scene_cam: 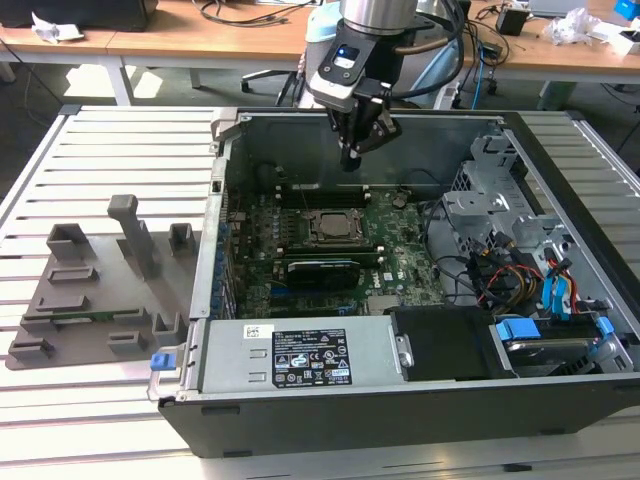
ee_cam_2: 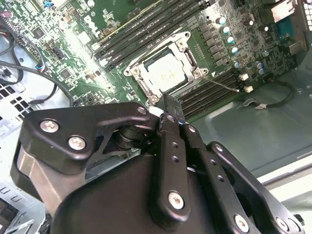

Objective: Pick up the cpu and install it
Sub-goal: 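Install the first cpu locking lever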

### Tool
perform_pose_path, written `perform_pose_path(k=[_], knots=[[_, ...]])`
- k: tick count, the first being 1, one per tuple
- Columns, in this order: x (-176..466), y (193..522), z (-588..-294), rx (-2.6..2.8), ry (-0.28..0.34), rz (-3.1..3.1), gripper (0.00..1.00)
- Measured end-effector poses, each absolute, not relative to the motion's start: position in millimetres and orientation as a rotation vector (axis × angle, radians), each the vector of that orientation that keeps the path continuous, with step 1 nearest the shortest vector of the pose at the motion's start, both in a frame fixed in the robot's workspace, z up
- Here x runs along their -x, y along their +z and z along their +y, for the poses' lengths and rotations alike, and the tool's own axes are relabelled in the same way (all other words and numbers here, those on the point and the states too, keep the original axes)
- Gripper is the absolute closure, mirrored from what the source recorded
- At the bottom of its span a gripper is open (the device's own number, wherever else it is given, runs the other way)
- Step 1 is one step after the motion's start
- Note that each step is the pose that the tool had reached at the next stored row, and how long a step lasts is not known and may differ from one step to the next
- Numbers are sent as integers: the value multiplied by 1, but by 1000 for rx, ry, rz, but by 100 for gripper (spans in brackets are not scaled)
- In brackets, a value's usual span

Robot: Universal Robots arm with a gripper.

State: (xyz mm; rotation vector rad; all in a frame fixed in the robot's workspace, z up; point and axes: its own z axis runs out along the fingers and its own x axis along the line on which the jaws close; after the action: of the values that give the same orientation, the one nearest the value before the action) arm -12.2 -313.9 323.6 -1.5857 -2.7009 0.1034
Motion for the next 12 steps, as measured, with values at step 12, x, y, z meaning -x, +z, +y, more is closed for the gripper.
perform_pose_path(k=[12], knots=[[12, 324, -314, 1461, 104, -2774, 89]])
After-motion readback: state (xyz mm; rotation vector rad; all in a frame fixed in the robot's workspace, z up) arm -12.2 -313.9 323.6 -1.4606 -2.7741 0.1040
